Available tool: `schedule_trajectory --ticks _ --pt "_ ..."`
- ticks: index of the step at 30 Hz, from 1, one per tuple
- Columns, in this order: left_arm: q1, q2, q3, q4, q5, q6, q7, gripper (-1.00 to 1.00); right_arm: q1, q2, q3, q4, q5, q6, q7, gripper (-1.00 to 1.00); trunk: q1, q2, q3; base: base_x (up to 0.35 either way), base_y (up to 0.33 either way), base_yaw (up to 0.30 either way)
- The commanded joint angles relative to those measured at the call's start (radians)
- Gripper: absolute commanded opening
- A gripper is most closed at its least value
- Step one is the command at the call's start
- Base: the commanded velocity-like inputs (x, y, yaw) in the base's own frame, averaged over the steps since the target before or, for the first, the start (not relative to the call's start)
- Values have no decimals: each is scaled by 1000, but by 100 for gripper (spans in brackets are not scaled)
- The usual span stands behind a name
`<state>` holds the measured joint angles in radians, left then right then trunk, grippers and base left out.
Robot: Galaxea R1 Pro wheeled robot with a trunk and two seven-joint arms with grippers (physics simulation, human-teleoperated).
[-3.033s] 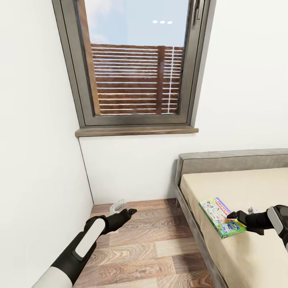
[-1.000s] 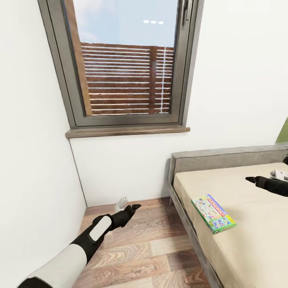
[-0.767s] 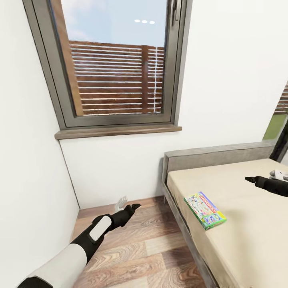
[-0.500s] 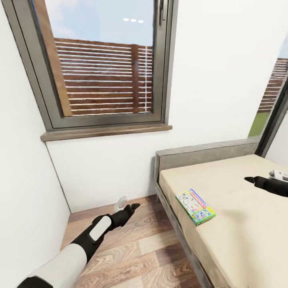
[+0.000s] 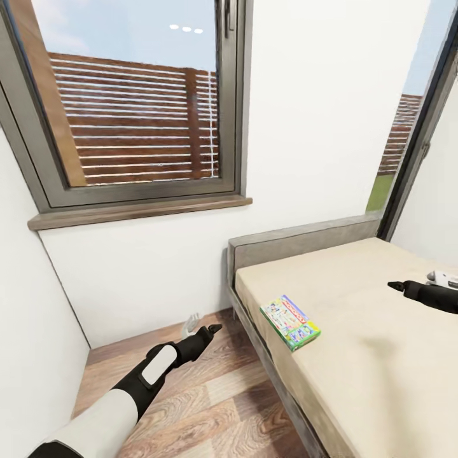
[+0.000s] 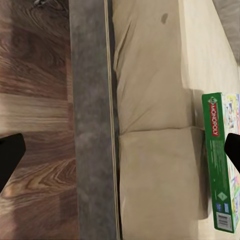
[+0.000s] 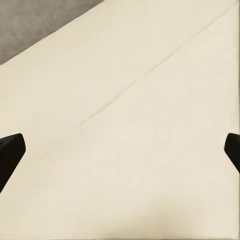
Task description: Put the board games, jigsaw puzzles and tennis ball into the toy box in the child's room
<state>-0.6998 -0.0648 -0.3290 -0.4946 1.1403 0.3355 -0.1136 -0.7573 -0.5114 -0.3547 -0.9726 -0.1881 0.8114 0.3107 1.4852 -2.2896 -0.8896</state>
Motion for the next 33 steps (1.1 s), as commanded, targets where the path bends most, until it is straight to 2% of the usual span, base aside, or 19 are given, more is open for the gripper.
schedule_trajectory --ticks 1,13,18,22,27,33 --pt "0 0 -2 1 5 -1 -1 100 0 0 -2 0 0 5 3 100 0 0 -1 0 0 -74" --pt "4 1 -2 1 9 -9 -3 100 1 4 -1 0 3 5 2 100 0 0 -2 0 0 -37" --pt "7 2 -2 1 21 -10 -4 100 1 4 -1 0 3 6 2 100 0 0 -2 0 0 -10" --pt "11 9 -3 1 65 -10 -7 100 1 5 -1 0 2 6 2 100 0 0 -2 0 0 -5" --pt "13 13 -3 1 94 -10 -20 100 1 4 -1 -1 1 6 3 100 0 0 -2 0 0 -4" --pt "14 14 -3 7 110 -10 -36 100 1 4 -1 -3 0 6 5 100 0 0 -2 0 0 -27"
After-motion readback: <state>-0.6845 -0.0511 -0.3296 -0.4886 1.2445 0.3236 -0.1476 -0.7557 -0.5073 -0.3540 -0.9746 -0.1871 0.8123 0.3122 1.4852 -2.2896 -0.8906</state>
